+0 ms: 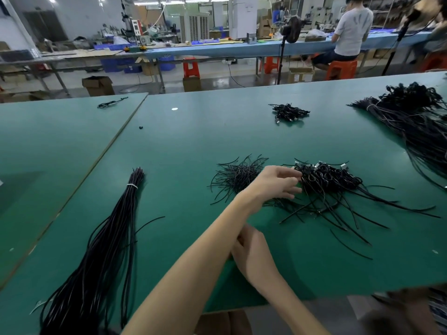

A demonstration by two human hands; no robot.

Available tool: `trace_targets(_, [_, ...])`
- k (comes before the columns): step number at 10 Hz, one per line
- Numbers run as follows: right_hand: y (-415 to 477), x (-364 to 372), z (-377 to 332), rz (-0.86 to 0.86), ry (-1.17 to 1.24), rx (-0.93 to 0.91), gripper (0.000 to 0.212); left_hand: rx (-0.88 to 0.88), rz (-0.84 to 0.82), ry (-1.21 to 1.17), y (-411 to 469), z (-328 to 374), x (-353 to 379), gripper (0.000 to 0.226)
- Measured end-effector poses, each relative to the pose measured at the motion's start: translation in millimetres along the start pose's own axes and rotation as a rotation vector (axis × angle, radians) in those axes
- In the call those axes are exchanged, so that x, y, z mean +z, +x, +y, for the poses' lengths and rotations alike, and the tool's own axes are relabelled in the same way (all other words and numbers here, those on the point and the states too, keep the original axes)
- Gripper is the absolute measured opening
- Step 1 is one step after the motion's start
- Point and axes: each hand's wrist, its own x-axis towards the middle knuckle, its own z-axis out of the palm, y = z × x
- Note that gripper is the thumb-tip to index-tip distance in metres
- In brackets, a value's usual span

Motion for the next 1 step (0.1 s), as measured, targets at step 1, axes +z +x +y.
trace_targets(1, [0.2,-4.8,-5.1,0.082,0.164,-0.049,0.015,0.074,0.080,-0.008,-35.1,-5.4,-20.1,0.029])
